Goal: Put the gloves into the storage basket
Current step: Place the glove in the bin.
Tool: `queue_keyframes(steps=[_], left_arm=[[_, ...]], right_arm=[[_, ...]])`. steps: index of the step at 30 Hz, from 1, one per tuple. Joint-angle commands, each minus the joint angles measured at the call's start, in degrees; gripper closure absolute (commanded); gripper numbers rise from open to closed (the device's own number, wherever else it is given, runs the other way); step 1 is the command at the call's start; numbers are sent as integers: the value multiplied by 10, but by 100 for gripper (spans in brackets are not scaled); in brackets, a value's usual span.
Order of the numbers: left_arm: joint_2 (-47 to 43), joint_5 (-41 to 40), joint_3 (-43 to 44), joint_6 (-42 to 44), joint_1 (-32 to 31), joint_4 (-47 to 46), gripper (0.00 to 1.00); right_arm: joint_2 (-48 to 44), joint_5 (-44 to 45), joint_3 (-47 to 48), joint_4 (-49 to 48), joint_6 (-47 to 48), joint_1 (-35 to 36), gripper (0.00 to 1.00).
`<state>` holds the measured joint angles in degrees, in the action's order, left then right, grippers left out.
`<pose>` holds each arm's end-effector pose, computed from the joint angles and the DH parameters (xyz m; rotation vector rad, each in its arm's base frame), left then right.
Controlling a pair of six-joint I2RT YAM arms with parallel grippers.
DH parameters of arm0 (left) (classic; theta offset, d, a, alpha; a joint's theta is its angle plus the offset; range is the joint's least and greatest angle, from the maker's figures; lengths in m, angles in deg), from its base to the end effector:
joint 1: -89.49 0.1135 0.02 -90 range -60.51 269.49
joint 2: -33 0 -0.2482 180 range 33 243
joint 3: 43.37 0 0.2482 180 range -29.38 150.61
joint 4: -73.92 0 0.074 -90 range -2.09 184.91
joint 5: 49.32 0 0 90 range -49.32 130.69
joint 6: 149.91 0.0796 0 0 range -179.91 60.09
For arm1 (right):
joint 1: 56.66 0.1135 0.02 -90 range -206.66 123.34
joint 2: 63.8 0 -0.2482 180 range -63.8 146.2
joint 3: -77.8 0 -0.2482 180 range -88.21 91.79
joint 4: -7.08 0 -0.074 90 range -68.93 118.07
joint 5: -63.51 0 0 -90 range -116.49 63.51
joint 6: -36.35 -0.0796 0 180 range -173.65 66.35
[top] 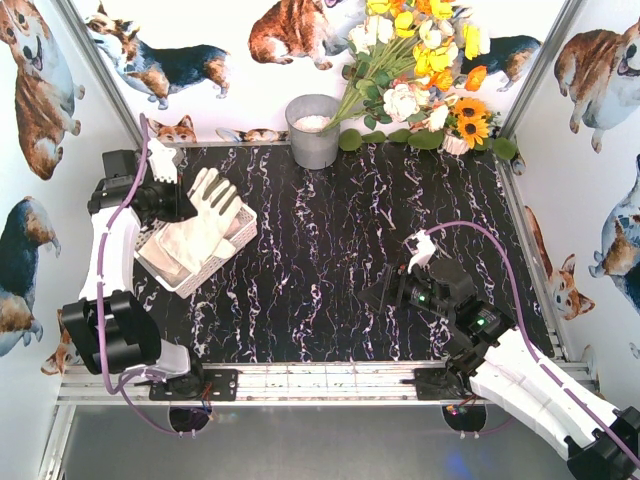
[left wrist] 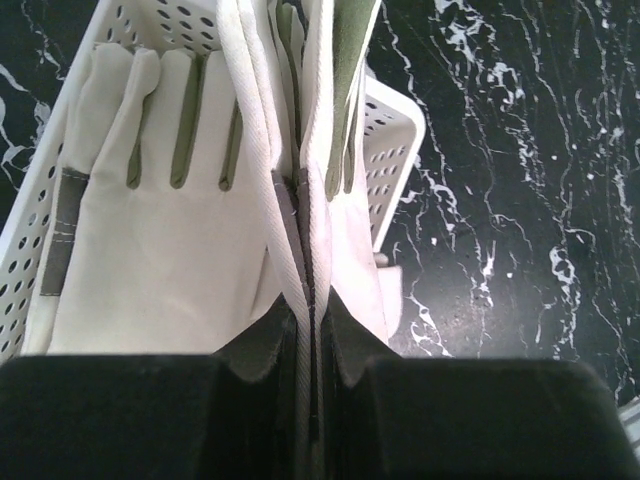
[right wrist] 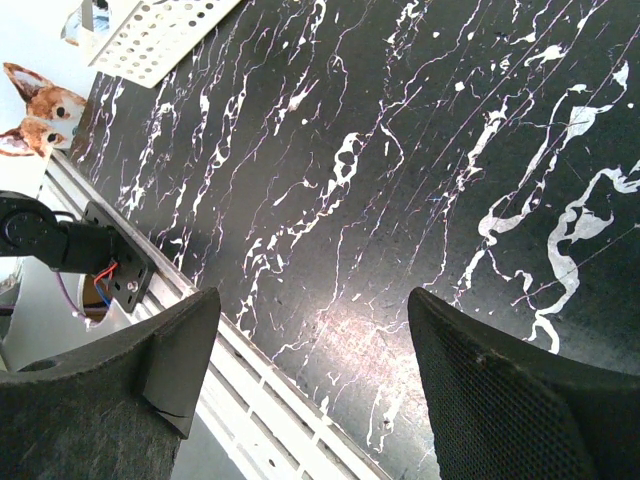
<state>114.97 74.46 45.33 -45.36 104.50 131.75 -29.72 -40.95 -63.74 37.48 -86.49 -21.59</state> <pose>0.3204 0.0401 0.2793 0.2380 2.3071 -0.4693 0.1504 0.1298 0.2053 -0.2124 2.1486 0.9774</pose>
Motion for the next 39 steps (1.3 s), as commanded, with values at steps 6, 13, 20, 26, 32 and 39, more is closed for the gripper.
queue_keyframes(steps=[6, 13, 20, 26, 32, 39], left_arm=[[21, -13, -49, -10, 25, -98, 100], [44, -12, -58, -8, 38, -120, 100], [84, -17, -43, 4, 54, -124, 100], [114, -17, -31, 10, 71, -120, 100], [140, -31, -25, 19, 80, -122, 100], [162, -45, -20, 16, 84, -156, 100]], right_arm=[[-10, 6, -3, -15, 12, -2, 23], [-11, 4, -2, -11, 12, -2, 23], [-15, 2, 3, -5, 12, -2, 23], [-37, 10, 0, 12, 12, -2, 23], [-60, 17, -5, 30, 17, -2, 23], [-68, 15, -2, 35, 19, -2, 23]])
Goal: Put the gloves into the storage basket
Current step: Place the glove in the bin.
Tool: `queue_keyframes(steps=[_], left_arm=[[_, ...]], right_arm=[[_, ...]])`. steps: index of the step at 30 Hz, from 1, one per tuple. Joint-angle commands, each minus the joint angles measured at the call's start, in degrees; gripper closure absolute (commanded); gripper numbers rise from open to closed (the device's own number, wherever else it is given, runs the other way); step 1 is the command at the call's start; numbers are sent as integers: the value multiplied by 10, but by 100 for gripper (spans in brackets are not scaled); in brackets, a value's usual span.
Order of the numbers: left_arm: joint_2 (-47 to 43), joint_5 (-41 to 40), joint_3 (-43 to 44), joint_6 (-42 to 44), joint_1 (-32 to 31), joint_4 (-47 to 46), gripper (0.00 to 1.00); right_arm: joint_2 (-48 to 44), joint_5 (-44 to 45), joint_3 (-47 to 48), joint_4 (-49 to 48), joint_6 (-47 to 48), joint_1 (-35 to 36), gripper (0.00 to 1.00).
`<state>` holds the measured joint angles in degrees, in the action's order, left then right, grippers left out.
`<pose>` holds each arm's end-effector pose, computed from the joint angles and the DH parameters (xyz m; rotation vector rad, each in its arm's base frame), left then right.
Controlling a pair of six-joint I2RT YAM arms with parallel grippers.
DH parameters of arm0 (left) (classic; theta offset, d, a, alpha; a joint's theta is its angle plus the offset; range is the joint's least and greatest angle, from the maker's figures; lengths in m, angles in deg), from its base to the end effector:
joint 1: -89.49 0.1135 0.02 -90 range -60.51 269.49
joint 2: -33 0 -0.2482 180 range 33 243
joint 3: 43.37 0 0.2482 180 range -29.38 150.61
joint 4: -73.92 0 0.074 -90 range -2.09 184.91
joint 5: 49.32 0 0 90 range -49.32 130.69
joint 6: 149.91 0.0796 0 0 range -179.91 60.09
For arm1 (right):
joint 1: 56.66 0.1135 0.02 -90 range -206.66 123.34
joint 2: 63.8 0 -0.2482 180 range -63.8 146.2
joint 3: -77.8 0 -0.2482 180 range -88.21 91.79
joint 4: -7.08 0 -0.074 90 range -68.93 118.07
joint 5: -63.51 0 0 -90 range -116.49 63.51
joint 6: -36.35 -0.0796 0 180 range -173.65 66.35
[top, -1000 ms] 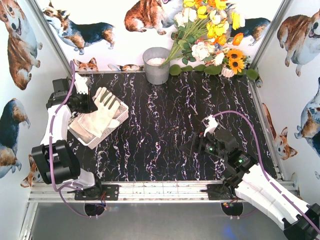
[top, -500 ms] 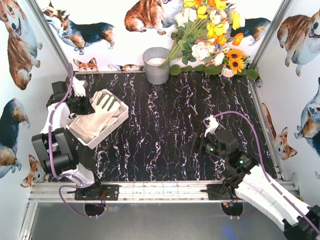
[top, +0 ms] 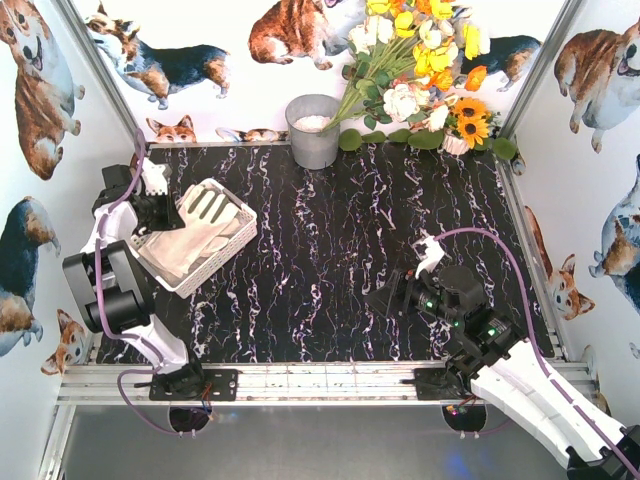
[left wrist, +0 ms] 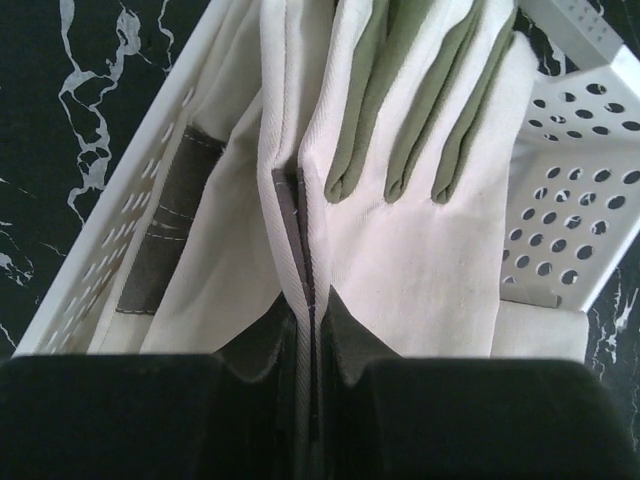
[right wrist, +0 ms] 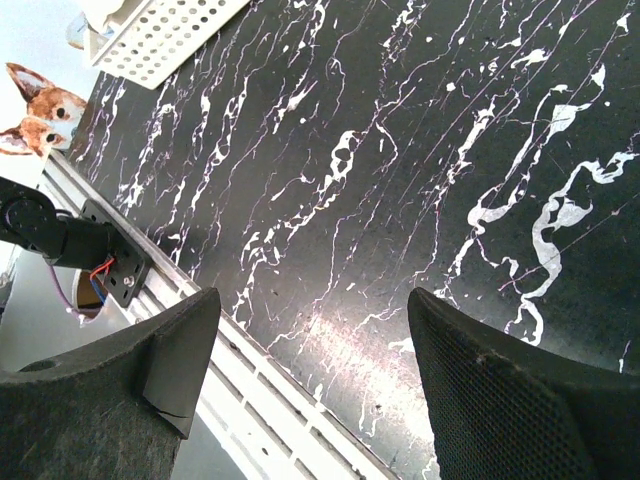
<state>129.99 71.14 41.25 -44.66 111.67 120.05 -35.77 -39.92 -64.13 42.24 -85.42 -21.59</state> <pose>0.3552 0.1012 0.1851 0.0394 2.4367 -0.4067 0.1387 0.1199 0.2091 -0.2207 2.1245 0.9550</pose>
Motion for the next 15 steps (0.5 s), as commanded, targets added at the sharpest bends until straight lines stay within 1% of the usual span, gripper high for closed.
queue_keyframes(steps=[1, 7, 11, 15], left_arm=[[14, -11, 19, 7, 15, -46, 100], [25, 2, 6, -14, 38, -92, 100], [44, -1, 6, -12, 39, -96, 100], [52, -30, 1, -6, 39, -110, 100]], right_arm=[[-7, 4, 2, -13, 8, -2, 23], [-4, 4, -3, -24, -2, -2, 23], [1, 1, -2, -28, -5, -2, 23], [7, 1, 0, -28, -5, -2, 23]])
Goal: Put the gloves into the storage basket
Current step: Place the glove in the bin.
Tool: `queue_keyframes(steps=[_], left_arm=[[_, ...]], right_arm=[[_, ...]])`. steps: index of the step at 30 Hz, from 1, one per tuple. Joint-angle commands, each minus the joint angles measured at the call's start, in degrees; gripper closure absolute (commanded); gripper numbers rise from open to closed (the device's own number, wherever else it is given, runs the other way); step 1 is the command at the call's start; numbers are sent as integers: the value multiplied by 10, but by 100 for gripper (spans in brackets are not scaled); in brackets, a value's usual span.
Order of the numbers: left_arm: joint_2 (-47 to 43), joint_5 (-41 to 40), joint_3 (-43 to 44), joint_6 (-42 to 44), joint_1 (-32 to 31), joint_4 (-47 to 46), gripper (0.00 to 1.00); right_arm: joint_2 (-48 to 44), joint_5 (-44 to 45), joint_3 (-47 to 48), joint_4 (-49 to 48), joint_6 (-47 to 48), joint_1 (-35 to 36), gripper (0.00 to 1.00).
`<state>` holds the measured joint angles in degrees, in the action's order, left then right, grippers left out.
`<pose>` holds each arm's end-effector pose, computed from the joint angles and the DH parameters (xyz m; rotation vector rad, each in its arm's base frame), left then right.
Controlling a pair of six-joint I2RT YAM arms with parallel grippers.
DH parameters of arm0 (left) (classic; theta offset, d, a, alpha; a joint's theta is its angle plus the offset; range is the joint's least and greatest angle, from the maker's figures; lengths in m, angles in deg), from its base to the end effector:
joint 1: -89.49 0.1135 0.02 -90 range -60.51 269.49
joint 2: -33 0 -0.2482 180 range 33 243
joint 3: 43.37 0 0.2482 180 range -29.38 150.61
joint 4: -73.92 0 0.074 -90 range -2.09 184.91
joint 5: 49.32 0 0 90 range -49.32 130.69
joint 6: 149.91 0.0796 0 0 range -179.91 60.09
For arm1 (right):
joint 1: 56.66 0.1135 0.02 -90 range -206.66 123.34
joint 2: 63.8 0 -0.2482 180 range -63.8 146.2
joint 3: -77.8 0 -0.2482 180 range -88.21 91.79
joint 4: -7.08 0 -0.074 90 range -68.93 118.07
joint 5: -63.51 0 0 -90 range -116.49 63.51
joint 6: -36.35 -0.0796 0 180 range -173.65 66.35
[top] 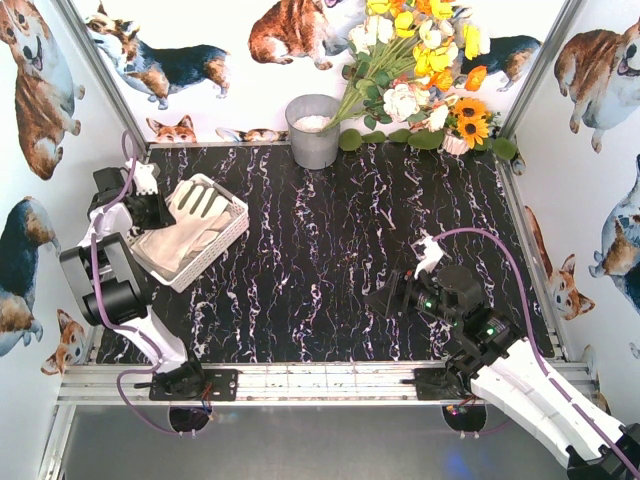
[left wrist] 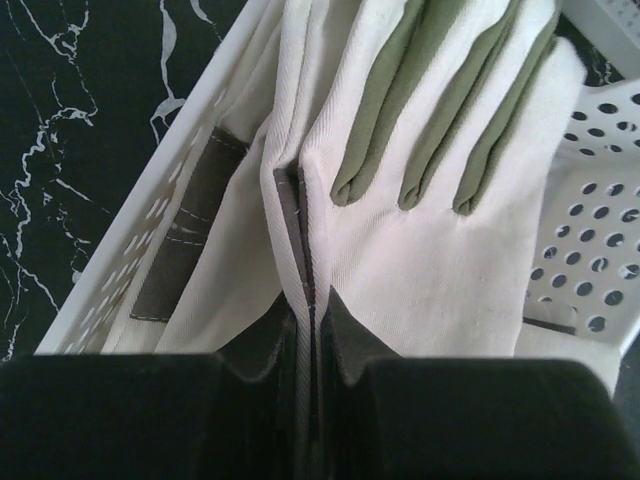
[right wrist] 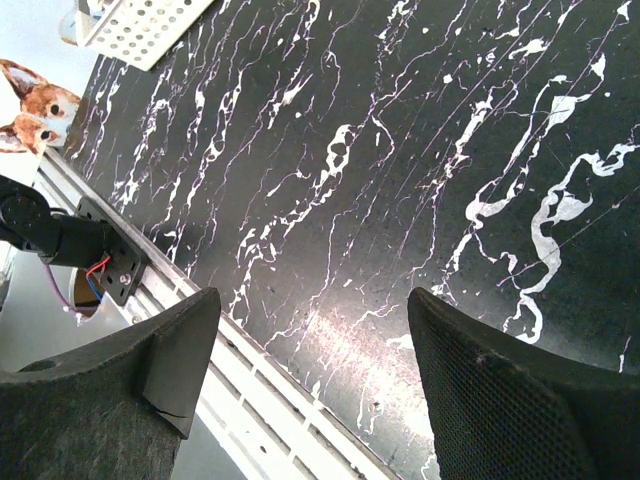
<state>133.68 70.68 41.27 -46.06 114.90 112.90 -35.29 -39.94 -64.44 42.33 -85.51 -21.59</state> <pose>0.3662 0.1299 0.1717 -0.0397 2.3872 -0.3486 0.1391 0.1203 0.2055 -0.2182 2.1410 0.9507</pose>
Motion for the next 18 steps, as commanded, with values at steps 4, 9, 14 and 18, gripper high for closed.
queue_keyframes(steps=[4, 9, 14, 18], left_arm=[[15, -59, -4, 12, 5, -55, 90], [-7, -84, -17, 13, -12, -76, 70], [-67, -137, -42, -2, -29, -107, 62], [-130, -200, -61, -28, -32, -127, 54]], right_arm=[[4, 0, 6, -29, -6, -2, 23], [4, -1, 10, -30, -10, -2, 23], [3, -6, 12, -29, -13, -2, 23], [4, -8, 14, -29, -12, -2, 23]])
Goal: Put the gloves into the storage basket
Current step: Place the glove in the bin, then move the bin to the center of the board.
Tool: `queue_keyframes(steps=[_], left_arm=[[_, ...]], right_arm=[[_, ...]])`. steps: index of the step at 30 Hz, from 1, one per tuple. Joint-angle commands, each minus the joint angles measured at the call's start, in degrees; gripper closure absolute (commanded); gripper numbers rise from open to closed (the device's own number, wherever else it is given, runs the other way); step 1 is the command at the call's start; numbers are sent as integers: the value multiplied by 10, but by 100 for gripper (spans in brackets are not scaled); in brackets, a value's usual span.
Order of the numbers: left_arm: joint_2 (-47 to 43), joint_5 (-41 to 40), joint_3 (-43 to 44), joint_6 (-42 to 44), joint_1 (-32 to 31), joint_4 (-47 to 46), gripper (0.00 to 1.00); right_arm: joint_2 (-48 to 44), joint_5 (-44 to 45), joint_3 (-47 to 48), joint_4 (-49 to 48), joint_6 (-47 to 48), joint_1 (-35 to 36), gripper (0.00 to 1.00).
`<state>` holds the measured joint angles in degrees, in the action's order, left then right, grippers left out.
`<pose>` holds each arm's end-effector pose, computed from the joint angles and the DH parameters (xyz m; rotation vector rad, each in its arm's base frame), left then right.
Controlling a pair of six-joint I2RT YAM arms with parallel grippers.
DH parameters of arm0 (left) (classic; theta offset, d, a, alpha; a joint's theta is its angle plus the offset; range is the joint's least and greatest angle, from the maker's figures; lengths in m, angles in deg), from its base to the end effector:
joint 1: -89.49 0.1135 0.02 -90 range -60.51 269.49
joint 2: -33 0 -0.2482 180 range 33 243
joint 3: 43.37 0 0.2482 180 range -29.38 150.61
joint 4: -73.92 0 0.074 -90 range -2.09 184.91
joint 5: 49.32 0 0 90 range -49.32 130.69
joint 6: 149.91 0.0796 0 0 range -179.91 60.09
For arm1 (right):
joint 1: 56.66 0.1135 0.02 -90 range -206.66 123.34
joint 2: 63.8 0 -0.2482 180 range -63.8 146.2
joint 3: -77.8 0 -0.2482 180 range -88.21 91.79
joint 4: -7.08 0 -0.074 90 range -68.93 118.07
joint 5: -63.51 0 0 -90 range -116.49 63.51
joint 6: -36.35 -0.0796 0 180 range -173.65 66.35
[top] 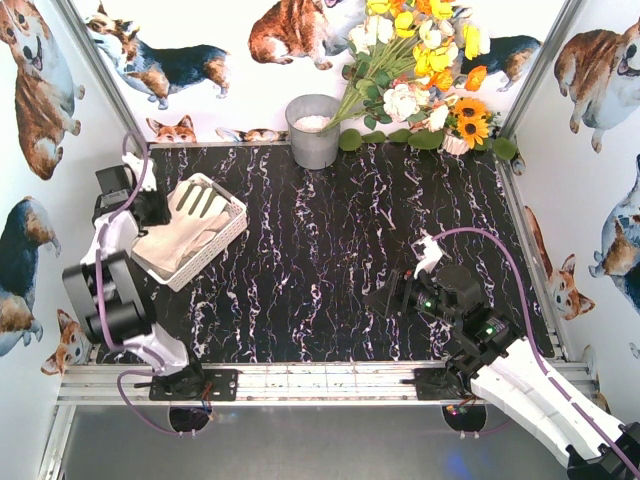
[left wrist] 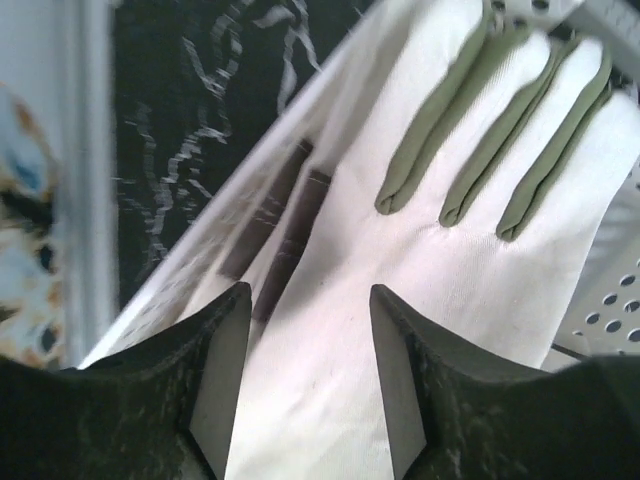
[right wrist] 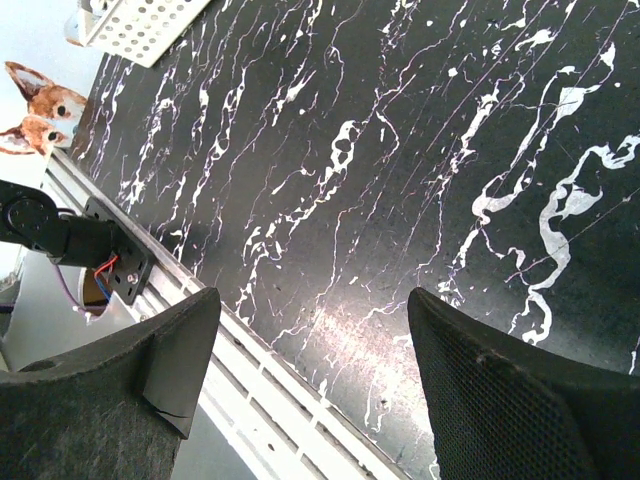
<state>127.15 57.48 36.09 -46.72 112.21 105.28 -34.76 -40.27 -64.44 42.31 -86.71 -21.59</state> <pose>0.3615 0.1264 0.1900 -0.0551 2.3309 -0.0374 0.1395 0.1211 0.2041 -0.1994 2.1572 0.9649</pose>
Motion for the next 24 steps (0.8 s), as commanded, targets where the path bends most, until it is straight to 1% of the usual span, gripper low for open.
queue_keyframes(steps=[1, 3, 6, 9, 12, 16, 18, 21, 24], left_arm=[[-79, -82, -14, -27, -4, -54, 53], [-104, -99, -24, -40, -4, -62, 49], [-129, -73, -40, -70, -6, -65, 49], [-134, -10, -63, -114, -9, -64, 58], [-123, 12, -85, -133, -15, -56, 66], [-87, -16, -69, -123, -26, -28, 68], [-61, -49, -52, -110, -26, -17, 68], [-14, -95, -29, -91, -25, -12, 68], [41, -115, -1, -84, -25, -10, 70]], right_arm=[[-1, -5, 14, -29, 1, -2, 23], [-1, -5, 15, -29, -1, -2, 23], [0, -3, 14, -31, -1, -2, 23], [1, -2, 13, -34, -1, -2, 23], [3, -1, 15, -34, 3, -2, 23], [3, 9, 24, -20, 20, -2, 23], [3, 20, 29, -10, 31, -2, 23], [1, 34, 40, 5, 45, -2, 23], [-3, 43, 48, 18, 52, -2, 23]])
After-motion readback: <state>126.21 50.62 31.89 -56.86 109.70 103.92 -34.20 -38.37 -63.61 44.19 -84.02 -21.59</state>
